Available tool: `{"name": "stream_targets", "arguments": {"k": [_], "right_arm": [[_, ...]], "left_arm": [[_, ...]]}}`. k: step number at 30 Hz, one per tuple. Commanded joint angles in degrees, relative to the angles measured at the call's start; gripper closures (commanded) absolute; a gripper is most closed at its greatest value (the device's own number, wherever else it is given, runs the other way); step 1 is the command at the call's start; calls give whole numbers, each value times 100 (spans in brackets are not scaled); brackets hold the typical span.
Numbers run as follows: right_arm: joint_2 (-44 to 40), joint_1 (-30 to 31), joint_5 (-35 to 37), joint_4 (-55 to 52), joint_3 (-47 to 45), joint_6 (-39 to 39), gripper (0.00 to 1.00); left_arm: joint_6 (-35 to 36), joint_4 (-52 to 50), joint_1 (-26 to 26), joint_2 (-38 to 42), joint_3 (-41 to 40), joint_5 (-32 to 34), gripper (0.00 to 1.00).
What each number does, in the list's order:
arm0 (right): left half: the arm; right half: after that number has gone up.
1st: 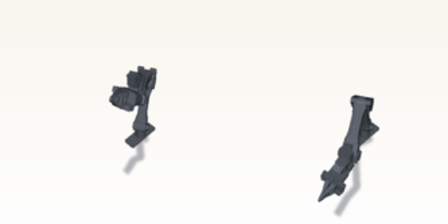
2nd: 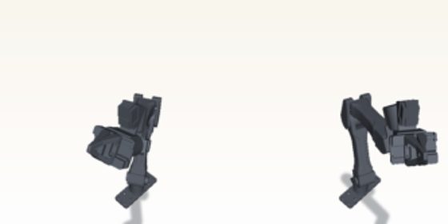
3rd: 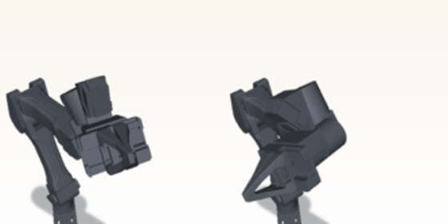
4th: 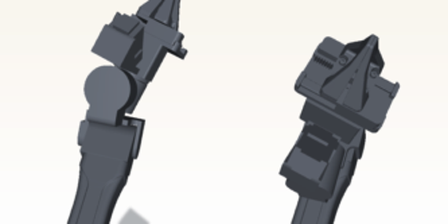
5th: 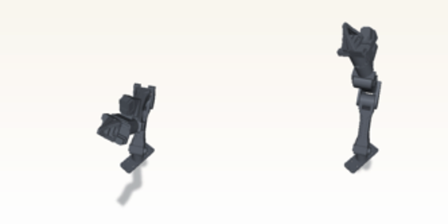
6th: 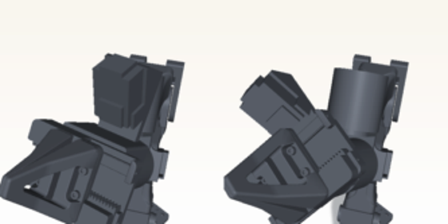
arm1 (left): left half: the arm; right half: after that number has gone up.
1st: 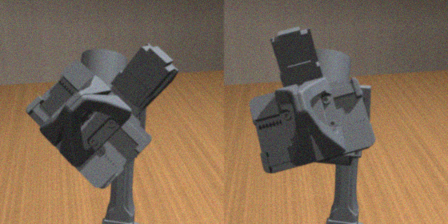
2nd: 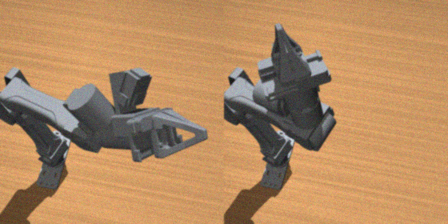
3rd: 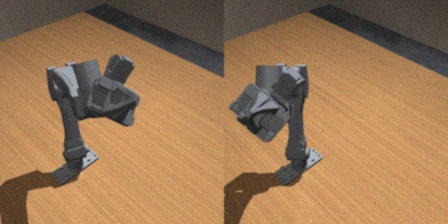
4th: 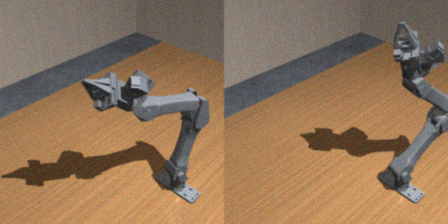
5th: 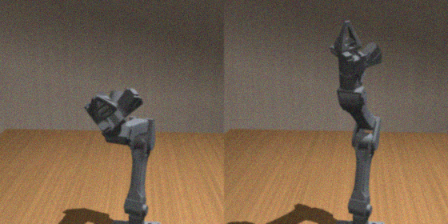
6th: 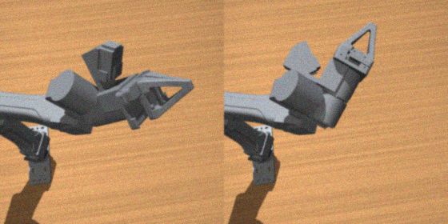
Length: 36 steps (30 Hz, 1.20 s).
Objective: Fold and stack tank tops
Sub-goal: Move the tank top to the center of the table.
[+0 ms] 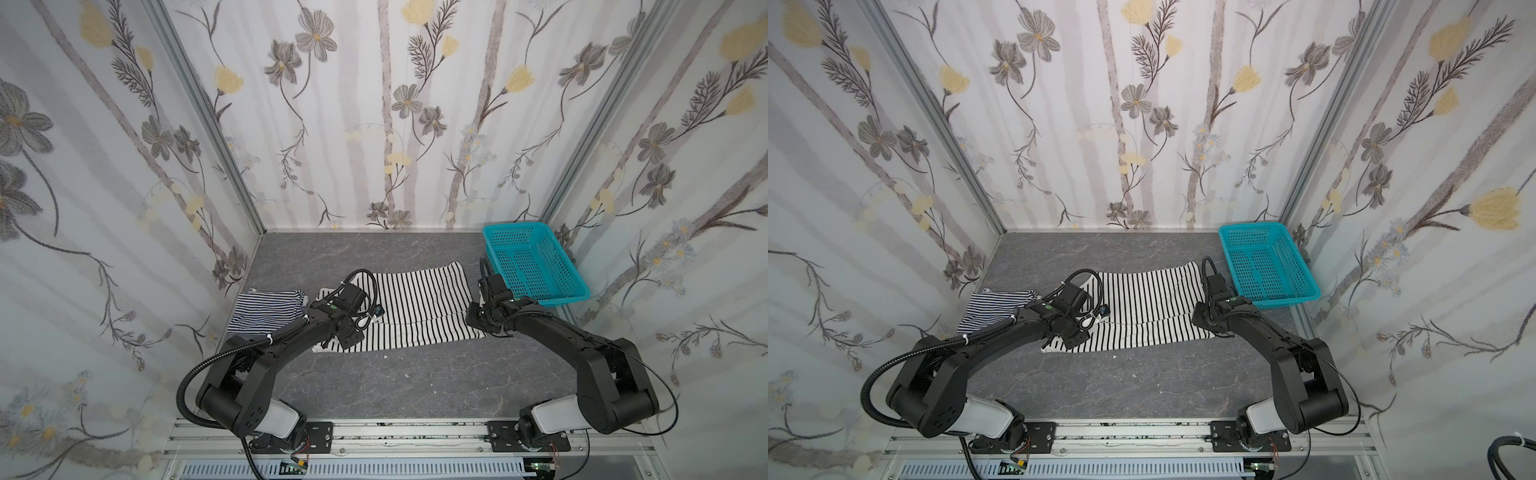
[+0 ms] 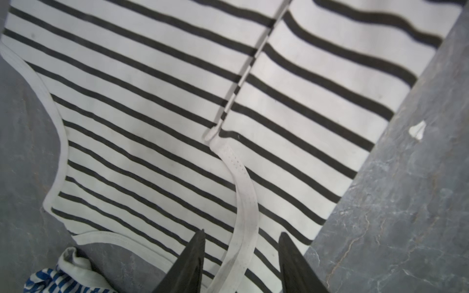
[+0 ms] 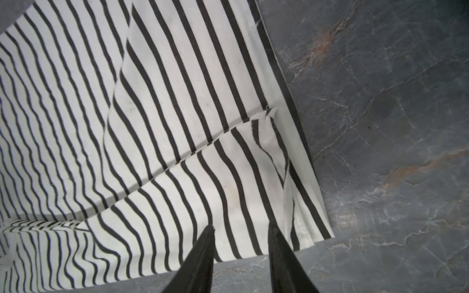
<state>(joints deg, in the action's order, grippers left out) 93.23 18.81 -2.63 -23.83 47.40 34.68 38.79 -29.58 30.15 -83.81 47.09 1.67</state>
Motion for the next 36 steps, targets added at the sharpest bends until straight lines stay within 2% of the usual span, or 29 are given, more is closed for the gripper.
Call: {"name": "stream_targets", "arguments": {"k": [1,11,18,28,36], "right_arm": [[143,45,-100,426,-57,92,63],[442,80,-9,590,-257,217,62],[416,537,144,377,-708,404,62],[-708,1340,149,-226,-1574,1114,62],[-1343,1754,-56,-317,-2104,1642,62]], "left_arm": [[19,261,-59,85,-257,280,51],[178,427,-244,404,-962,665,52],[432,401,-373,1012,-1499,814,51],[990,177,-709,2008,-2094,854,52],[985,-68,-741,2273,-2124,692,52]]}}
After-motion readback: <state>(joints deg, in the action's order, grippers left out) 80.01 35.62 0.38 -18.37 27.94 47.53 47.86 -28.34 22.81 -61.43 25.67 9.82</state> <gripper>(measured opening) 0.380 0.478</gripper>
